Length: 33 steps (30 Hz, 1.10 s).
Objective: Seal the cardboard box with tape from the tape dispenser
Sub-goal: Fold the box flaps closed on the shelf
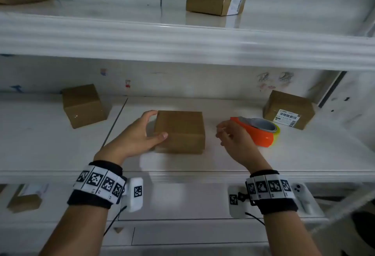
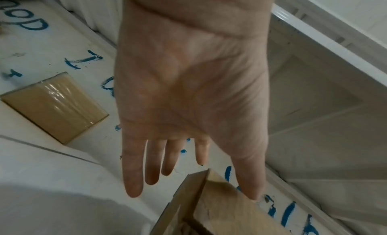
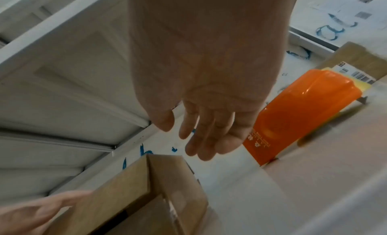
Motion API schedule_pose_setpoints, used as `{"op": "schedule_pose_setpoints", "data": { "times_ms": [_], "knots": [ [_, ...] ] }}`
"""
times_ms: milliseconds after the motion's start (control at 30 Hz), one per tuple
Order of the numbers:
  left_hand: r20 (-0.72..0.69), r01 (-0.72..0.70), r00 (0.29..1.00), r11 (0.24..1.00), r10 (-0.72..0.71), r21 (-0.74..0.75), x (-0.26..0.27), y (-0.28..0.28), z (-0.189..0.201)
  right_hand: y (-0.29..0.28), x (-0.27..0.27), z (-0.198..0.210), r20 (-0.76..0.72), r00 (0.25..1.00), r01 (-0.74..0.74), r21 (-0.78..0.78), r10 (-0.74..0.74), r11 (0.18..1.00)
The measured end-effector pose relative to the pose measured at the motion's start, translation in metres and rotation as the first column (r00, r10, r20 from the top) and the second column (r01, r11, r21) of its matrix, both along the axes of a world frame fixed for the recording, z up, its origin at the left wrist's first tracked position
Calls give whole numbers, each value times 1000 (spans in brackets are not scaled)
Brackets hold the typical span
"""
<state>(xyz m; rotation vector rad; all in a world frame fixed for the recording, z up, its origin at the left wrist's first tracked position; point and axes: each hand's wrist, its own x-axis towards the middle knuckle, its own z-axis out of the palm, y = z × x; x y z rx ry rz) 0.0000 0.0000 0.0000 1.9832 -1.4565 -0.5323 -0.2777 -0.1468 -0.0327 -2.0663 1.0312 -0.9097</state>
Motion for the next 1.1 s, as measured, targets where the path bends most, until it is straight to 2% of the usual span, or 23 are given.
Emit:
{"op": "schedule_pose_setpoints", "data": {
  "times_ms": [300, 600, 1100],
  "knots": [
    [-85, 26, 996, 993, -16, 117, 9, -5, -8, 4, 18, -2, -35, 999, -7, 89, 10, 996],
    [-126, 20, 992, 990, -2, 139, 9, -3, -13, 11, 24, -7, -15, 999, -26, 174, 29, 984],
    [-141, 0, 990, 995, 15, 103, -2, -3, -13, 17, 29, -6, 40, 999, -18, 198, 11, 980]
  ]
}}
